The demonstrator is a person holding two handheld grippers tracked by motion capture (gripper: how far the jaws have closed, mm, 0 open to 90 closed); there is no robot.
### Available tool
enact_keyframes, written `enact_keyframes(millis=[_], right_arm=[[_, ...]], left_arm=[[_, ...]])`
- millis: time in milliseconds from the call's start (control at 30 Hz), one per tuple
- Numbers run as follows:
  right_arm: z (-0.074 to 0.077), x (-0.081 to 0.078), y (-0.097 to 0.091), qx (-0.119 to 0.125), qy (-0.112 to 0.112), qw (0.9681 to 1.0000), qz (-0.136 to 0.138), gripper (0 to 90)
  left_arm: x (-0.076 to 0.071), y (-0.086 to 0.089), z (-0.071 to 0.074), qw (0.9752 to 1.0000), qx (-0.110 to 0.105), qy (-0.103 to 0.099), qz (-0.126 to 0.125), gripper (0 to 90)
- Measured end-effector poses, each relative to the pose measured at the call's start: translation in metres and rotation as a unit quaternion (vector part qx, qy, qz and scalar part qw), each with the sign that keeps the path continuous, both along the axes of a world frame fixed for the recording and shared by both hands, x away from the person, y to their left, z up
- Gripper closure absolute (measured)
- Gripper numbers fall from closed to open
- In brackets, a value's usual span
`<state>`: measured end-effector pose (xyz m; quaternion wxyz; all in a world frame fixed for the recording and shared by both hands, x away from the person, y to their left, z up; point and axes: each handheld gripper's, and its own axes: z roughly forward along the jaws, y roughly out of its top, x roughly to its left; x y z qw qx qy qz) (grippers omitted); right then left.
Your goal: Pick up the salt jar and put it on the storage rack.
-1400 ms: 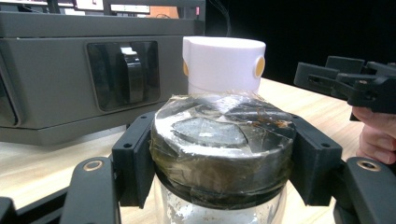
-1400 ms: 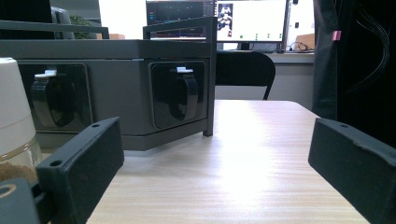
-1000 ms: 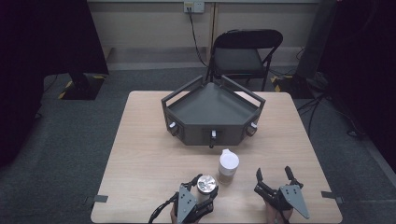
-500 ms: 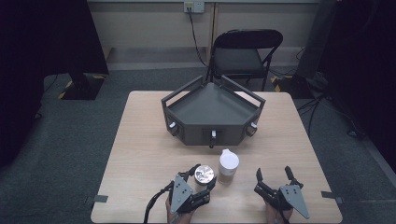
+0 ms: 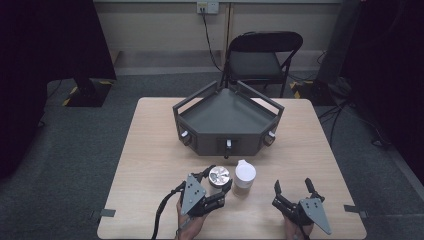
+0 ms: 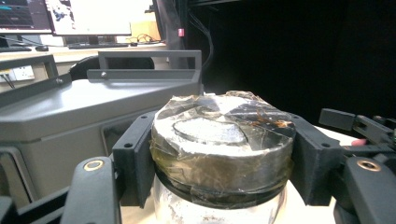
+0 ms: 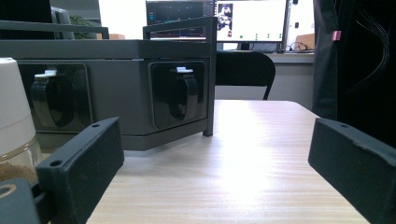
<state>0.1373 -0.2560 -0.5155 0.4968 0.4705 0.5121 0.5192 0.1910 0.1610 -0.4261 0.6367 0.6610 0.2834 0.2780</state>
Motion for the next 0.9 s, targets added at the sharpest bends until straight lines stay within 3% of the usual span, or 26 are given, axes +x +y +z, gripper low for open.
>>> enact_keyframes(millis=[267, 467, 700, 900], right_arm=[[0.0, 0.0, 0.0, 0.0, 0.0, 1.0, 0.0, 2.0], [0.0, 0.0, 0.0, 0.0, 0.0, 1.0, 0.0, 2.0], [0.0, 0.0, 0.0, 0.0, 0.0, 1.0, 0.0, 2.0], [0.0, 0.0, 0.0, 0.0, 0.0, 1.0, 0.0, 2.0]], left_arm=[[0.025, 0.004, 0.012, 0.9995, -0.026, 0.011, 0.016, 34.3], [0.038, 0.005, 0.025, 0.9992, -0.029, 0.007, 0.028, 34.4], [0.052, 0.0, 0.044, 0.9976, -0.044, 0.003, 0.054, 34.3], [0.06, -0.008, 0.058, 0.9946, -0.064, -0.003, 0.082, 34.4]])
